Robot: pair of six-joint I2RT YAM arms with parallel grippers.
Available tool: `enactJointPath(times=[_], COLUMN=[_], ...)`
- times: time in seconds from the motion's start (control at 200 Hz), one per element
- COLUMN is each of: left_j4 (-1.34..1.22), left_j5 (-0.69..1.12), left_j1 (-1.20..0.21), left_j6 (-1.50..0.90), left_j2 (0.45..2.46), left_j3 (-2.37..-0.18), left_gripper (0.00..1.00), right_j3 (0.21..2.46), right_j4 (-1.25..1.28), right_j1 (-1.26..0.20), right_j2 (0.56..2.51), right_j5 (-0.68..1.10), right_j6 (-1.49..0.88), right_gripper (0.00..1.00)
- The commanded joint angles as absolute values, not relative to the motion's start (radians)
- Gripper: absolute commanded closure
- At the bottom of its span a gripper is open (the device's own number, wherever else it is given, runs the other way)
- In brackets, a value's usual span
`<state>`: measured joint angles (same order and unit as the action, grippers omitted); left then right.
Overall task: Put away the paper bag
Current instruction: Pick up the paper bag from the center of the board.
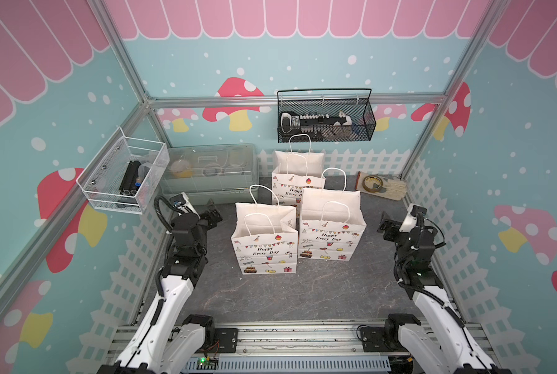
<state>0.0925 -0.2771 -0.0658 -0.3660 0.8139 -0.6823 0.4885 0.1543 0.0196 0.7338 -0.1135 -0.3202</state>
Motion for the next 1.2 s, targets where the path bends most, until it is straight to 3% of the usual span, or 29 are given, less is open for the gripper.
enactJointPath(times=[0.0, 0.205, 0.375, 0.705, 1.021, 1.196], left_j4=[0.317, 0.484, 0.570, 0.537, 0.471, 0.441], left_j5=[-0.097, 0.154, 0.296, 0.342, 0.335, 0.282], left_j1=[-0.063, -0.065, -0.069, -0.092, -0.143, -0.213], left_j6=[-0.490, -0.448, -0.462, -0.535, -0.575, -0.574], left_j2=[0.659, 0.476, 0.403, 0.299, 0.309, 0.333], left_j3=[-0.630, -0.700, -0.709, -0.632, -0.573, -0.553], left_gripper=[0.01, 0.01, 0.01, 0.01, 0.01, 0.01], right_j3=[0.530, 0.640, 0.704, 0.810, 0.738, 0.741], right_j4=[-0.119, -0.356, -0.409, -0.415, -0.249, -0.179], right_j1=[0.020, 0.018, 0.017, 0.017, -0.023, -0.170], right_j2=[0.618, 0.510, 0.466, 0.449, 0.461, 0.550], right_j5=[0.055, 0.299, 0.498, 0.807, 0.884, 0.794], right_j6=[-0.347, -0.366, -0.429, -0.476, -0.543, -0.531], right_gripper=[0.11, 0.21, 0.25, 0.28, 0.33, 0.36])
